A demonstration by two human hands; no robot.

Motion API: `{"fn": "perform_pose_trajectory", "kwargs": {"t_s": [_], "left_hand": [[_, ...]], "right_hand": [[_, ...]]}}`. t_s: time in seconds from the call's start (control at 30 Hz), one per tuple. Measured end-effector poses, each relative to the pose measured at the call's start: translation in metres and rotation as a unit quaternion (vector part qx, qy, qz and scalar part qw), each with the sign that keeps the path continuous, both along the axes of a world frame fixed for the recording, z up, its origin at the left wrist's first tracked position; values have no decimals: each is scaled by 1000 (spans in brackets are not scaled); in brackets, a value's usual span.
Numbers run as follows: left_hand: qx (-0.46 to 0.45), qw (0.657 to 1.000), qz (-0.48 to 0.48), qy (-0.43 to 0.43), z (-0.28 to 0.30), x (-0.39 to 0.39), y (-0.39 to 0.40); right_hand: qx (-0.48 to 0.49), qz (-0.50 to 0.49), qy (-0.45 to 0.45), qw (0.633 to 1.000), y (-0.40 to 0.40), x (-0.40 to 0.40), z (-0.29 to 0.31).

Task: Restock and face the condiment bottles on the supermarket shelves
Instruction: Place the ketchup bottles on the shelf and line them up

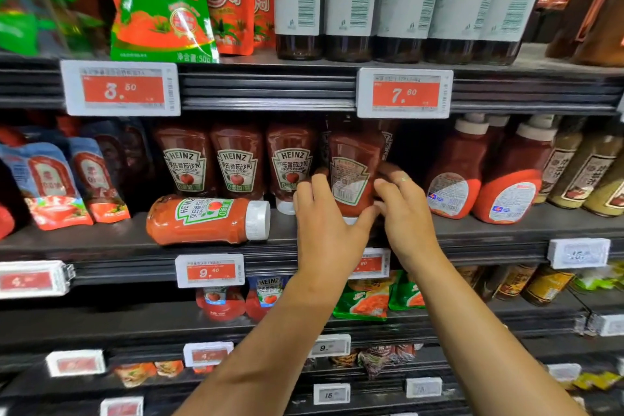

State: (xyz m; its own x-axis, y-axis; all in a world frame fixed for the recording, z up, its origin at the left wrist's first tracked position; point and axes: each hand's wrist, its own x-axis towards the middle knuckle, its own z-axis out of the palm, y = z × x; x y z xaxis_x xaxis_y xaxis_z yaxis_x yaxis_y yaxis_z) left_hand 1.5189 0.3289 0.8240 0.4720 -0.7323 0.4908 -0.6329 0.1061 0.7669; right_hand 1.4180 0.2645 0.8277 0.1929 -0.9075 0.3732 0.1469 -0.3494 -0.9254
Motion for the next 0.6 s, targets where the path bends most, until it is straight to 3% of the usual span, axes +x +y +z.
{"fn": "perform_pose_trajectory", "kwargs": {"t_s": [0.2, 0.4, 0.6], "left_hand": [[40, 998, -34, 34, 4, 4, -2], [60, 996, -62, -7, 8, 3, -5], [61, 997, -38, -19, 8, 4, -8]], "right_hand": [[73, 44, -63, 994, -4, -3, 3], [81, 88, -44, 992, -10, -6, 2], [54, 72, 8, 996, -12, -6, -1]]}}
